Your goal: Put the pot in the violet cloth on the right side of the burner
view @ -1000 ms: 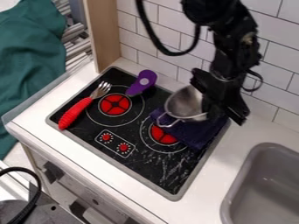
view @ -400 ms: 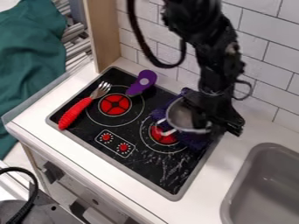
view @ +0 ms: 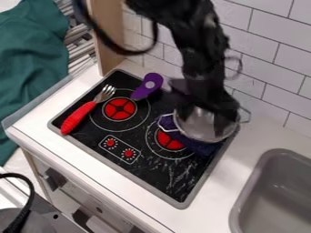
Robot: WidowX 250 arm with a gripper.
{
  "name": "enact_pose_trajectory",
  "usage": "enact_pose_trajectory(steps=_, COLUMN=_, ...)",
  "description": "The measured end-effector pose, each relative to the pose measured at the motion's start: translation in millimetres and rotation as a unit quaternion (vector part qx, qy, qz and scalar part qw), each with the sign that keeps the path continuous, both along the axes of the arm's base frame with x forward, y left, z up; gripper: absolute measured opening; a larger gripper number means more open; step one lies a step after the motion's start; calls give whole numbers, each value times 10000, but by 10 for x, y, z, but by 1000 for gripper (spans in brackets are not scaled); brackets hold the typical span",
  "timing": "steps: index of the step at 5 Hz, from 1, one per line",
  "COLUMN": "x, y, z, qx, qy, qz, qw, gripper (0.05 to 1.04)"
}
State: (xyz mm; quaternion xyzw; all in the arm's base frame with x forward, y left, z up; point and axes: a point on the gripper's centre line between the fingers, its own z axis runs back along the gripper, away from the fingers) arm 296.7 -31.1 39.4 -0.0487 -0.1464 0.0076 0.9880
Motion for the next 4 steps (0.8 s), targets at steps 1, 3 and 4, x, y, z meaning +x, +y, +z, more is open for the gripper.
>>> enact_pose_trajectory(steps=1, x=-106, y=123, z=172, qx=-10, qy=-99, qz=83, qw=9999, gripper=1005)
enact_pose_trajectory(steps=3, x=-137, y=528, z=187, qx=204, qy=280, qz=387, qw=9987, gripper=1001)
enact_pose_trajectory(steps=4, x=-139, y=614, z=97, qx=403, qy=535, qz=319, qw=9972, gripper=1001)
